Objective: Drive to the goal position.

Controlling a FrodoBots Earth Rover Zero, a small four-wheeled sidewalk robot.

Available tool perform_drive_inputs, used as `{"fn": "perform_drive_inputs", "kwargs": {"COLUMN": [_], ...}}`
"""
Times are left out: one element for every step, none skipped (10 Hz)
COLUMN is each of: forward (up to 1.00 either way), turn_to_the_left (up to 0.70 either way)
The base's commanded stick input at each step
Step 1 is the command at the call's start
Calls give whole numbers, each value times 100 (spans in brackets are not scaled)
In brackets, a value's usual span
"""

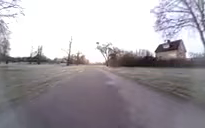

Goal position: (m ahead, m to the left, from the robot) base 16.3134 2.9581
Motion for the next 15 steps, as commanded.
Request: {"fn": "perform_drive_inputs", "kwargs": {"forward": [100, 100, 100, 100, 100, 100, 100, 100, 100, 100, 100, 100, 100, 100, 100], "turn_to_the_left": [0, 0, 0, 0, 0, 0, 0, 0, 0, 0, 0, 0, 0, 0, 0]}}
